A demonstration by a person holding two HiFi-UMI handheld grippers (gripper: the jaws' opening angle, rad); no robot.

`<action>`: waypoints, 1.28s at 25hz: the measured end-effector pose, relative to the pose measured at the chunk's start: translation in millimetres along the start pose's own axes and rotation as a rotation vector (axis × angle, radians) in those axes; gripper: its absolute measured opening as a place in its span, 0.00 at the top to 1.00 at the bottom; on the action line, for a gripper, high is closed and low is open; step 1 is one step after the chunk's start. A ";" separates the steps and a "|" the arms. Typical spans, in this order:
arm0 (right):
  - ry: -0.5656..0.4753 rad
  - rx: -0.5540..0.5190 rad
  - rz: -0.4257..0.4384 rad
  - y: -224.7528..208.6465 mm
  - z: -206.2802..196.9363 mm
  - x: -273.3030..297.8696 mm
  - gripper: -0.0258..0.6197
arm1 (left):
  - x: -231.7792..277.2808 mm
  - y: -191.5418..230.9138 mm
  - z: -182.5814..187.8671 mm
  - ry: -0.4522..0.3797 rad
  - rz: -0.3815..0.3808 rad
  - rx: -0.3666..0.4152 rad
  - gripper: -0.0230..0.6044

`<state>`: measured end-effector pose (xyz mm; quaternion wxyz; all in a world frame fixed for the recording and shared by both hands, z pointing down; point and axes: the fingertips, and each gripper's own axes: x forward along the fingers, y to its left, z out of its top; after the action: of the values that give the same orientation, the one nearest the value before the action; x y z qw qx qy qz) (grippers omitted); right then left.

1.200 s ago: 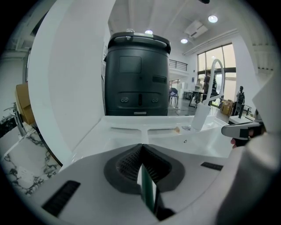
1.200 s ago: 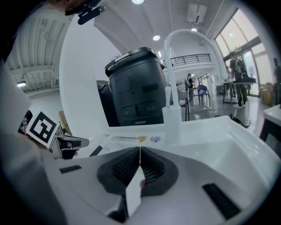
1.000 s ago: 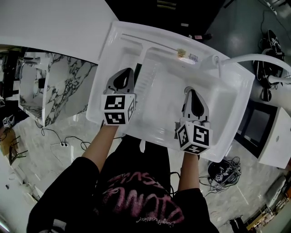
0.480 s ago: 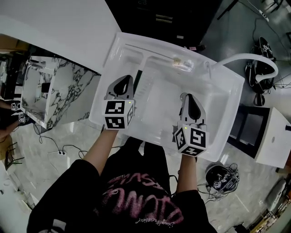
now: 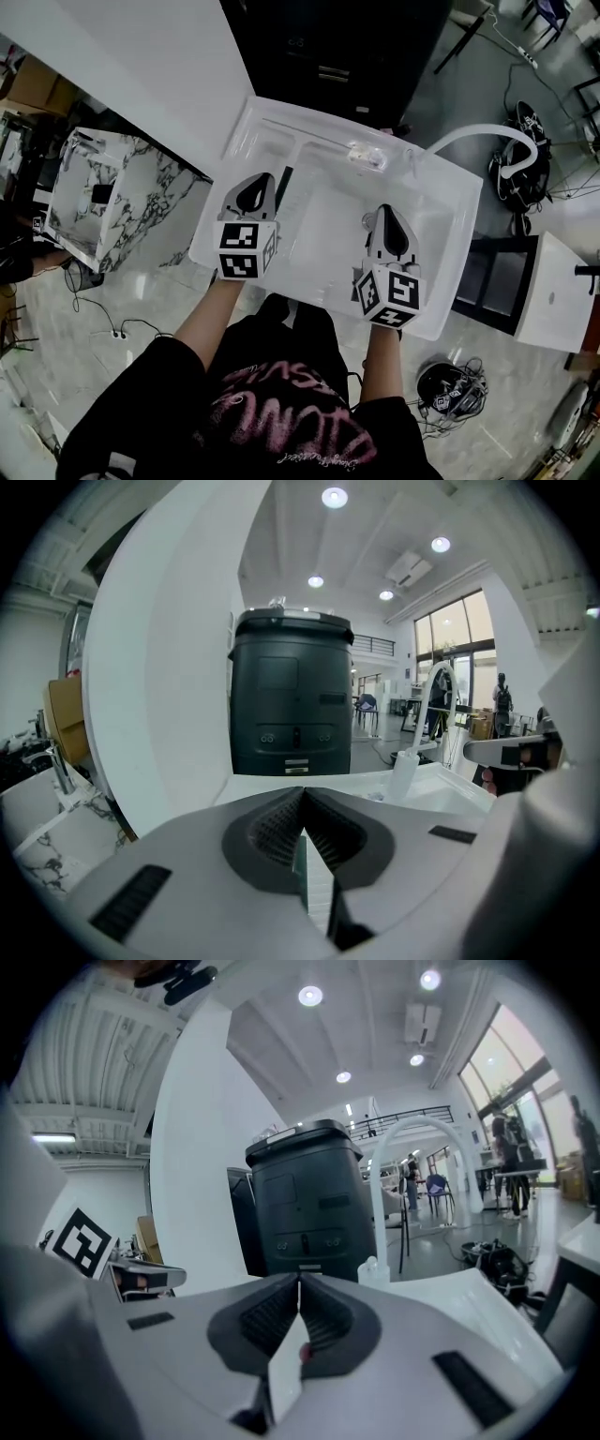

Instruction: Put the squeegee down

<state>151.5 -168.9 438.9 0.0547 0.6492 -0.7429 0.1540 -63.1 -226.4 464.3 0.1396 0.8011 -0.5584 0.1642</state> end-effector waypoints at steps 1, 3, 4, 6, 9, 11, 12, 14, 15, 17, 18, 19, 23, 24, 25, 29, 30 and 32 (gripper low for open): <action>-0.011 0.001 0.001 0.5 4.9 -2.1 0.93 | -3.1 -0.7 3.8 -0.009 0.001 0.000 0.95; -0.031 -0.006 0.001 0.9 15.0 -6.7 0.93 | -8.7 -2.6 11.8 -0.028 0.000 0.000 0.95; -0.041 -0.013 0.002 1.2 20.3 -8.9 0.93 | -11.3 -3.6 15.9 -0.038 -0.001 0.001 0.95; -0.062 -0.025 0.002 2.2 30.9 -12.4 0.93 | -15.8 -4.2 25.2 -0.060 -0.001 0.002 0.95; -0.092 -0.037 0.001 3.2 45.3 -16.9 0.93 | -21.8 -5.2 39.6 -0.093 -0.002 0.004 0.95; -0.111 -0.037 0.004 4.7 53.7 -20.8 0.93 | -26.7 -6.2 48.6 -0.113 -0.004 0.006 0.95; -0.120 -0.037 0.007 5.7 58.1 -22.6 0.93 | -29.3 -6.3 53.4 -0.124 -0.004 0.007 0.95; -0.140 -0.044 0.010 7.8 67.5 -25.1 0.93 | -33.9 -5.6 63.7 -0.149 -0.002 0.008 0.95; -0.150 -0.049 0.012 8.6 72.2 -25.9 0.93 | -35.9 -5.0 68.8 -0.162 0.000 0.009 0.95; -0.169 -0.059 0.012 9.7 80.9 -27.6 0.93 | -39.0 -4.0 77.4 -0.184 0.004 0.011 0.95; -0.177 -0.064 0.011 10.3 84.4 -28.6 0.93 | -40.2 -3.5 80.5 -0.192 0.004 0.012 0.95; -0.184 -0.069 0.010 11.1 87.4 -29.5 0.93 | -41.5 -2.9 83.2 -0.199 0.005 0.012 0.95; -0.210 -0.080 0.009 13.2 99.1 -32.1 0.93 | -46.6 -1.3 96.3 -0.230 0.005 0.015 0.95; -0.218 -0.082 0.009 13.0 102.6 -33.2 0.93 | -47.6 -1.8 100.1 -0.239 0.005 0.016 0.95; -0.226 -0.084 0.008 12.7 106.1 -34.2 0.93 | -48.4 -2.4 104.1 -0.248 0.004 0.017 0.95; -0.261 -0.093 0.001 12.4 119.9 -37.5 0.93 | -50.7 -5.6 119.8 -0.282 -0.009 0.024 0.95; -0.267 -0.096 -0.002 12.0 122.4 -38.2 0.93 | -51.0 -6.7 123.0 -0.289 -0.013 0.026 0.95; -0.276 -0.100 -0.008 10.8 126.2 -39.3 0.93 | -50.5 -8.9 127.4 -0.299 -0.021 0.027 0.95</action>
<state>161.8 -168.4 306.8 -0.0151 0.6635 -0.7476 0.0261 -57.3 -232.4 327.2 0.0458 0.8243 -0.5622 0.0491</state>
